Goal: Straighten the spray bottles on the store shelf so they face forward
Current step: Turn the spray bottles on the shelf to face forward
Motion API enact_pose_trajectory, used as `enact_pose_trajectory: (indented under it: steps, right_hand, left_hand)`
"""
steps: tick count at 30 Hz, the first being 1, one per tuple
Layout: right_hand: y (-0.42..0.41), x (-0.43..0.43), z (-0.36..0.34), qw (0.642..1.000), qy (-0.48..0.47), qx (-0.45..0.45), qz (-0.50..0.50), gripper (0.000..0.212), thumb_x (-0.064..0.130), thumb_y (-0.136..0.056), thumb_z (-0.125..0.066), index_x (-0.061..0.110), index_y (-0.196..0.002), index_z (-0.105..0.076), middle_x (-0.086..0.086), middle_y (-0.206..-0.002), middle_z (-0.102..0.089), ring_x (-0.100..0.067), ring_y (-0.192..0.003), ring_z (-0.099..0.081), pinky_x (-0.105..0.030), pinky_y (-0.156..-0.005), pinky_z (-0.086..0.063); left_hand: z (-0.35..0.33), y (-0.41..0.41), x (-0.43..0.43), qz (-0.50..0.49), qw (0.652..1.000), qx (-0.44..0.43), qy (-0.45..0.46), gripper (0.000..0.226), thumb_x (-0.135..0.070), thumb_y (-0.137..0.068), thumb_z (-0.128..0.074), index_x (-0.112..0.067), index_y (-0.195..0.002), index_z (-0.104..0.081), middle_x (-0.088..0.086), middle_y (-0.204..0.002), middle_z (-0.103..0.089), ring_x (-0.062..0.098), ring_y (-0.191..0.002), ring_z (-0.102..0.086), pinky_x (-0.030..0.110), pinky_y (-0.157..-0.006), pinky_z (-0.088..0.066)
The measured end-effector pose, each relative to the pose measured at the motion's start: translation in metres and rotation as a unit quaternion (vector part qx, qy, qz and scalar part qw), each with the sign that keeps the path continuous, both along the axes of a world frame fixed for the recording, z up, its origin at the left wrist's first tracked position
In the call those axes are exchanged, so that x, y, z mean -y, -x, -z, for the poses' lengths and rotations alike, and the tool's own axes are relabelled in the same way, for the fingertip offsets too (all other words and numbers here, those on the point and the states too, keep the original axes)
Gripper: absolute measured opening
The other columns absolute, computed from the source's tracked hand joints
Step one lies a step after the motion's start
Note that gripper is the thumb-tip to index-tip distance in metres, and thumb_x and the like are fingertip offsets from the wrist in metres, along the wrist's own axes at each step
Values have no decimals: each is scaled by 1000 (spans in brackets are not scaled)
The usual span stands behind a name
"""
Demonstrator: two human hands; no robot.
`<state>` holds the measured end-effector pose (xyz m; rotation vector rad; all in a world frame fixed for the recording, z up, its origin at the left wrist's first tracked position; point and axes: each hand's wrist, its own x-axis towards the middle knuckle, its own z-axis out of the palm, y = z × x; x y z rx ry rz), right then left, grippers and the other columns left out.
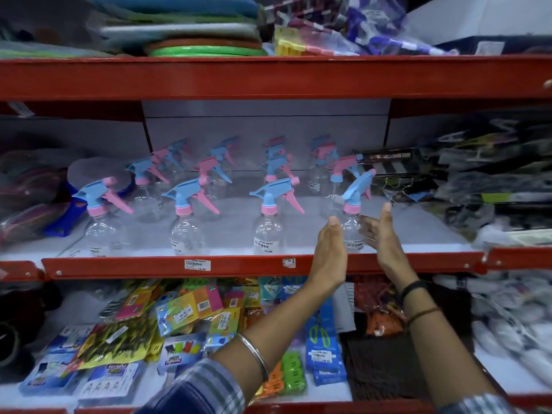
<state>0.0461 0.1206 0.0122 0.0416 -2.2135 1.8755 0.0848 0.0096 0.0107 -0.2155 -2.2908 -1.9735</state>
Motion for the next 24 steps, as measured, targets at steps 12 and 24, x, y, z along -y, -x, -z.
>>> enact_pose_trajectory:
  steps: [12,24]
  right_hand:
    - [-15,1,9,998,26,-29,52,108,87,-66,-10,10,-126,-55,-12,-130,-58,-19,-104,-57,-43,-103,-40]
    - [-30,15,9,975,-5,-144,167,66,55,-94,-18,0,-102,-55,-7,-105,-53,-22,-99,-50,-36,-87,-36]
  left_hand:
    - [-10,16,-1,-16,999,41,20,81,-62,-87,-1,-15,-142,-36,7,-149,-39,20,-133,-37,26,-99,-22]
    - [-8,1,6,-26,999,-34,27,74,-61,-89,-8,-18,-140,-37,2,-148,-40,7,-128,-36,22,-104,-21]
